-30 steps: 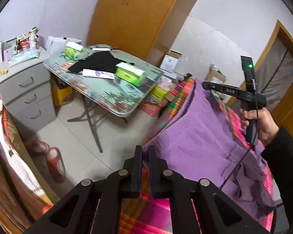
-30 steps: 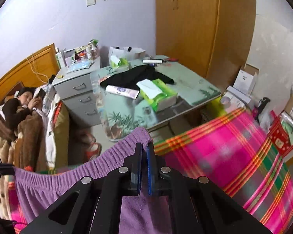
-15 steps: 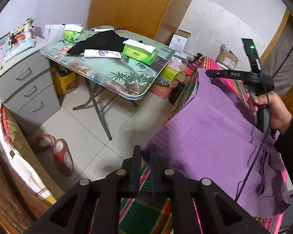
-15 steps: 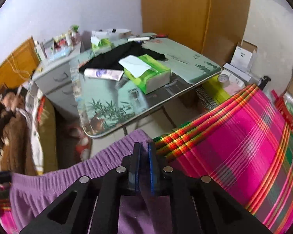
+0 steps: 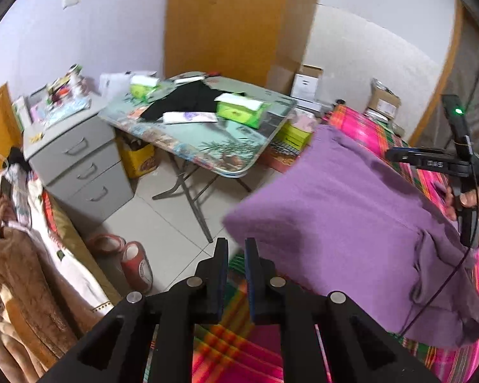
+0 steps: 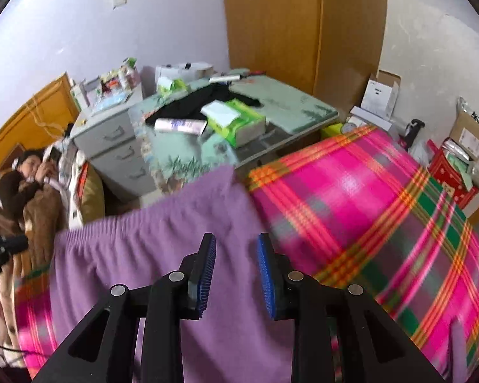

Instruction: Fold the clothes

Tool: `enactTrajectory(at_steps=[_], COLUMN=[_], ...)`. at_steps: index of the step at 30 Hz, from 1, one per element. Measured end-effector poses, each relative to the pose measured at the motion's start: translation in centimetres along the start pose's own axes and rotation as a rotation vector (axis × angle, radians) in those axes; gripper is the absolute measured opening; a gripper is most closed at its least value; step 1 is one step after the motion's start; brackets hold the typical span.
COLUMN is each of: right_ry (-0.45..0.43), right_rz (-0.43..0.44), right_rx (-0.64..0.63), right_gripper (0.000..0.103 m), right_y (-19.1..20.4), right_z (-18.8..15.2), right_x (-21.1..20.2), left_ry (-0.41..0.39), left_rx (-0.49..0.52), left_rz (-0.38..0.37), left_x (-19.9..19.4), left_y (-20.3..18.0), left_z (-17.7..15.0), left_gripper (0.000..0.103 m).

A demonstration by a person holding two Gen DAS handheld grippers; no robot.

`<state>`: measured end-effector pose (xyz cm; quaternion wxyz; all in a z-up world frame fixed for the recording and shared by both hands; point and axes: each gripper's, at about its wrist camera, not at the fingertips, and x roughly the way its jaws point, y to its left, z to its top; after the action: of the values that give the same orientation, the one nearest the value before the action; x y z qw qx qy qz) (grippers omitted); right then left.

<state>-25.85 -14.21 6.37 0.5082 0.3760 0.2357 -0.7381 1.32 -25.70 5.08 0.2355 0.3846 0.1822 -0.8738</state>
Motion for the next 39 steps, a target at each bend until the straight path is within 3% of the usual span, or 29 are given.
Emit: enactTrajectory(at_steps=[7, 17, 26, 27, 29, 31, 36, 39], right_ry=[0.026, 0.011, 0.086, 0.107, 0.113, 0.097, 0.039, 0.042], right_rz=[-0.004, -0.004, 0.059, 0.077, 0.096, 0.079, -0.125, -0.135], right_rx=[-0.028, 0.014, 0.022, 0.031, 0.028, 0.018, 0.085, 0.17], right_gripper=[0.035, 0.039, 0.039, 0.036, 0.005, 0.006, 0.003, 0.006], right_y=[0.4, -3.6, -5.8, -6.0, -6.1, -6.2, -8.7, -10.2], right_z=[-2.2, -2.7, -3.5, -3.7, -3.7, -3.3, -1.4, -1.4], right_x=[-0.4, 0.4, 2.7, 3.0, 3.1, 3.0, 3.2, 2.9], left_ry=[0.045, 0.102, 0.118, 0.117, 0.111, 0.102, 0.094, 0.098], left_rx=[0.061, 0.125, 0.157, 0.159, 0.166, 0.18, 0.199, 0.192], left_rz=[-0.04, -0.148, -0.153, -0.153, -0.152, -0.146, -0.136, -0.145], left_x=[0.9, 2.3, 3.0, 3.0, 3.1, 3.0, 3.1, 3.1], left_y=[-3.8, -8.0, -9.2, -9.2, -9.3, -9.4, -9.5, -9.4], left_z=[-1.1, -3.2, -4.2, -4.2, -4.2, -4.4, -4.5, -4.4], left_gripper=[0.01, 0.01, 0.01, 0.01, 0.011, 0.011, 0.011, 0.011])
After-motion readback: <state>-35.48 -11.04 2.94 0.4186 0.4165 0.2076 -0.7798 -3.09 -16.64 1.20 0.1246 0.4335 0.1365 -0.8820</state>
